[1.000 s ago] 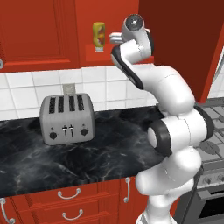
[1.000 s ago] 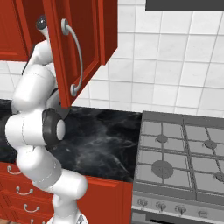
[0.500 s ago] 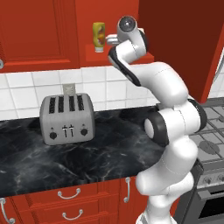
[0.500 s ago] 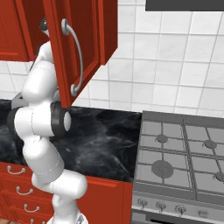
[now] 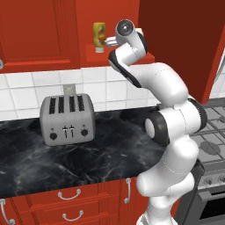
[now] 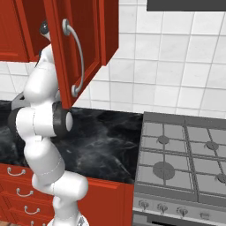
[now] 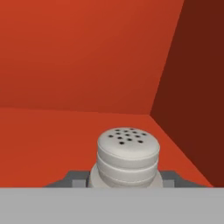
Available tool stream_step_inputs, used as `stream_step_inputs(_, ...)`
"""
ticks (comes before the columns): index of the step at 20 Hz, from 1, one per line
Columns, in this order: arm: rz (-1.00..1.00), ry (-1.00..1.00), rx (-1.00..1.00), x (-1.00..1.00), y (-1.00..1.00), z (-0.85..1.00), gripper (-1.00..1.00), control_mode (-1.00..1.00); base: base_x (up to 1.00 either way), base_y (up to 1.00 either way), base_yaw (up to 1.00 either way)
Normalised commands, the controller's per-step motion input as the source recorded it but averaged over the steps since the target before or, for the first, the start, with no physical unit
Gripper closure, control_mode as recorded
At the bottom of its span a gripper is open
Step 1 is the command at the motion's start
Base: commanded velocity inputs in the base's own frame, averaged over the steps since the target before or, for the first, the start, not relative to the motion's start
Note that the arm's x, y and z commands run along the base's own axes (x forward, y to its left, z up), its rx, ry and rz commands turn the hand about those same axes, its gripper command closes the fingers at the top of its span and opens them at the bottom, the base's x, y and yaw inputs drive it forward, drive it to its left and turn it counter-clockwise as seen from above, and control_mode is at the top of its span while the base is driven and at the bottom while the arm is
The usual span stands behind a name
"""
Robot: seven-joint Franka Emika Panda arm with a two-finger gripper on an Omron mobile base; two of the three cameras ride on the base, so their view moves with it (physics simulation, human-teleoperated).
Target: Move the mustard and shaker from the cabinet to the dining counter.
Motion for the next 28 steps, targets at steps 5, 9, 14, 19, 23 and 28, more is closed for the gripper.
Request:
stream_step_inputs(5,0.03,0.0,0.0,-0.23,0.25,0.0,1.0,-1.0,0.0,0.0,0.0)
stream_step_inputs(9,0.01,0.0,0.0,-0.39,0.27,0.05,1.0,-1.0,0.0,0.0,0.0)
stream_step_inputs(14,0.0,0.01,0.0,-0.49,0.27,0.04,1.0,-1.0,0.0,0.0,0.0)
stream_step_inputs(19,0.0,0.0,0.0,-0.55,0.29,0.04,1.0,-1.0,0.0,0.0,0.0)
stream_step_inputs(23,0.0,0.0,0.0,-0.63,0.24,0.02,1.0,-1.0,0.0,0.0,0.0)
stream_step_inputs(28,-0.04,0.0,0.04,-0.65,0.09,0.0,1.0,-1.0,0.0,0.0,0.0)
